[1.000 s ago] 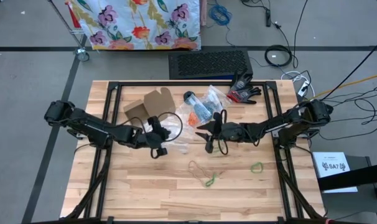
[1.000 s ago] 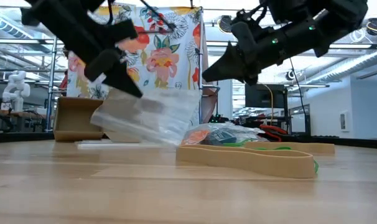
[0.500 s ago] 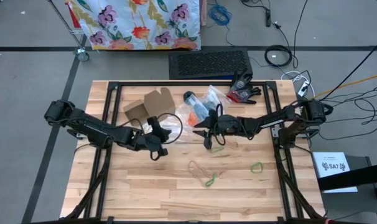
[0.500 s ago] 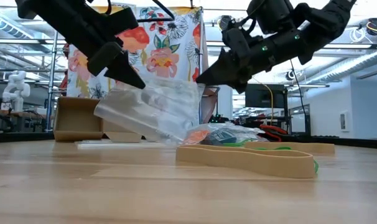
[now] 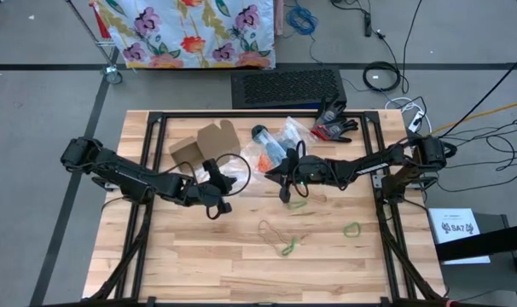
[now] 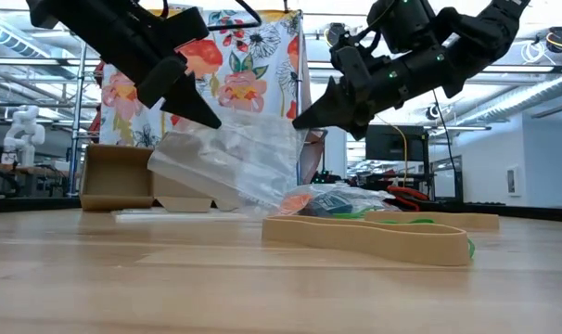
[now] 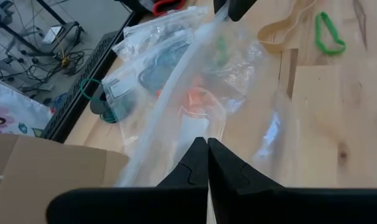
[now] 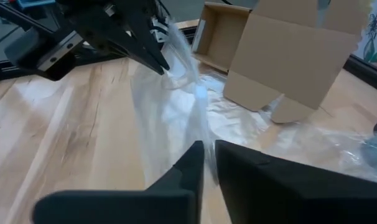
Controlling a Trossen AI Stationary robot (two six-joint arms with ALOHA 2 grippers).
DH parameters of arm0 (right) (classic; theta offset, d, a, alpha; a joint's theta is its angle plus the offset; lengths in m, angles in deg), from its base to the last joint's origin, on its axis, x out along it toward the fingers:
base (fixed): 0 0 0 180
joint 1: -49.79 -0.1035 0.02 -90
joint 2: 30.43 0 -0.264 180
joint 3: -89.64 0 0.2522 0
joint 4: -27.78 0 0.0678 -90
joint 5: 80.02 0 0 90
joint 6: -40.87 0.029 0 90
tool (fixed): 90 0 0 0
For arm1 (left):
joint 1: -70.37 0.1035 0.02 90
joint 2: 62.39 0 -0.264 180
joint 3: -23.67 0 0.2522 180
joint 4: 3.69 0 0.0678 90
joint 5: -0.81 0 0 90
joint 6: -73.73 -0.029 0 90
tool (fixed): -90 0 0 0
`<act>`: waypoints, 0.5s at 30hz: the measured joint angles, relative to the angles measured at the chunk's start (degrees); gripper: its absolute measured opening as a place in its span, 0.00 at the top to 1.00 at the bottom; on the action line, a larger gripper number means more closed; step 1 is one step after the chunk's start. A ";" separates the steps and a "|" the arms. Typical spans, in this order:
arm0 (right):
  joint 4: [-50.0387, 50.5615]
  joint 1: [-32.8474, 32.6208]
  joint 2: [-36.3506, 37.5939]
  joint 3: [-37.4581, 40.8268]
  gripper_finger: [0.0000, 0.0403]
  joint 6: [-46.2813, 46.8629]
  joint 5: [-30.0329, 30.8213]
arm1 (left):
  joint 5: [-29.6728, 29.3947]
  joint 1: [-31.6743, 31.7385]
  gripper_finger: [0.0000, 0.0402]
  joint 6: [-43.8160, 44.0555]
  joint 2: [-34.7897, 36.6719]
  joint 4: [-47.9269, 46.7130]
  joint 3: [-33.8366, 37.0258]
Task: Sort rubber bands
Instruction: Open the transparent zip bag
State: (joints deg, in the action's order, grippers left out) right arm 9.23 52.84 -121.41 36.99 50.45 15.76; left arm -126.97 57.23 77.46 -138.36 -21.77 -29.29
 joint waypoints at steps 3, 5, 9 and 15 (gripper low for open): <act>0.06 -0.02 0.00 0.00 0.98 -0.94 -0.04 | 0.06 0.00 1.00 0.04 0.00 0.58 0.00; 0.04 -0.11 0.00 0.00 0.99 -1.62 -0.11 | 0.15 0.00 0.98 0.35 0.00 1.11 0.00; 0.51 -0.13 0.00 0.00 0.99 -1.48 -0.13 | 0.21 0.04 0.92 0.40 0.00 1.92 0.00; 2.68 -0.13 0.00 0.01 1.00 -1.40 -0.11 | 0.06 1.75 0.77 0.16 0.00 2.43 0.00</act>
State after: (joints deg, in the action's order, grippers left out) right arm 11.91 52.71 -121.41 36.99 49.05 15.65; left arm -126.91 58.97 77.62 -138.36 -19.34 -29.29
